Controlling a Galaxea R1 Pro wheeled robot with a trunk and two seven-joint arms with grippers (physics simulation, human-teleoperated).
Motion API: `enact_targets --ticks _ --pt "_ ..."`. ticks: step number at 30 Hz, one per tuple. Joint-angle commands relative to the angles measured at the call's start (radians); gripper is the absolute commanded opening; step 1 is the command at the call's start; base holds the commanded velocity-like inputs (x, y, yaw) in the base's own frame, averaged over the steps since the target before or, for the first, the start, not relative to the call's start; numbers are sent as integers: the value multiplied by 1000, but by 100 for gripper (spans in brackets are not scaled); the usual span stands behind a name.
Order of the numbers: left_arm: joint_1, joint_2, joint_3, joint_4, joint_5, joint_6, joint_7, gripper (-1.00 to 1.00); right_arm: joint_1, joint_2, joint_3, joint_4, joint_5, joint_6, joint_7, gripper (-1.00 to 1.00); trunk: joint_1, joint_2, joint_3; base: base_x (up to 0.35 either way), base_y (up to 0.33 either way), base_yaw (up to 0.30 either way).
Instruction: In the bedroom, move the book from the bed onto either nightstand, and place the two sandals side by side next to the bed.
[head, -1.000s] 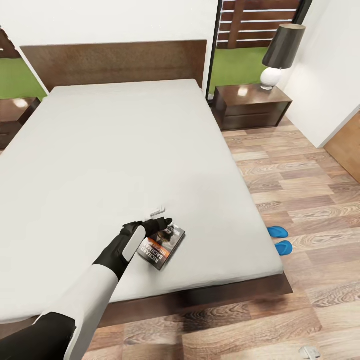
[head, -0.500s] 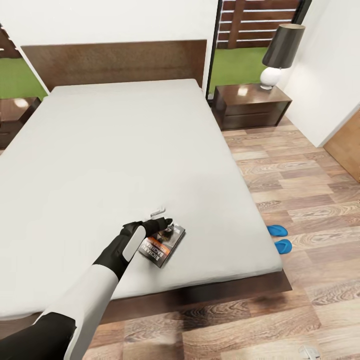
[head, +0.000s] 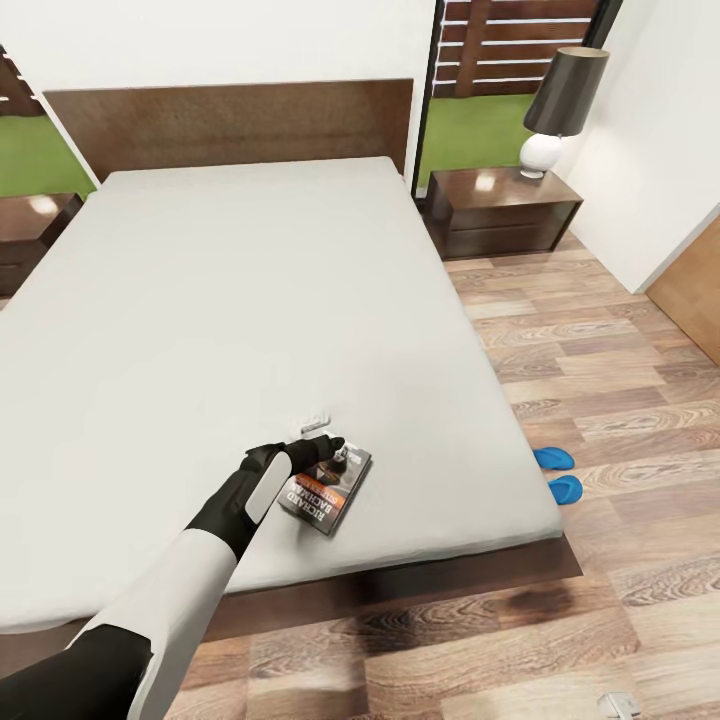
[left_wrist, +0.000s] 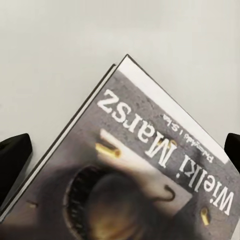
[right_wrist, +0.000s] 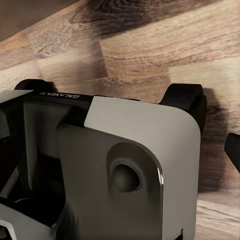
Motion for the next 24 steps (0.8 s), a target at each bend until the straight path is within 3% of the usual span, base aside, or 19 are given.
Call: enact_targets --ticks 1,9,24 --pt "0 0 -3 45 16 4 11 100 0 0 -7 0 2 4 4 100 0 0 -1 0 0 0" --pt "0 1 -3 46 16 4 11 100 0 0 -7 0 2 4 2 100 0 0 -1 -114 0 0" --pt "0 1 -3 46 16 4 11 100 0 2 -7 0 1 4 1 100 0 0 -1 -9 0 0"
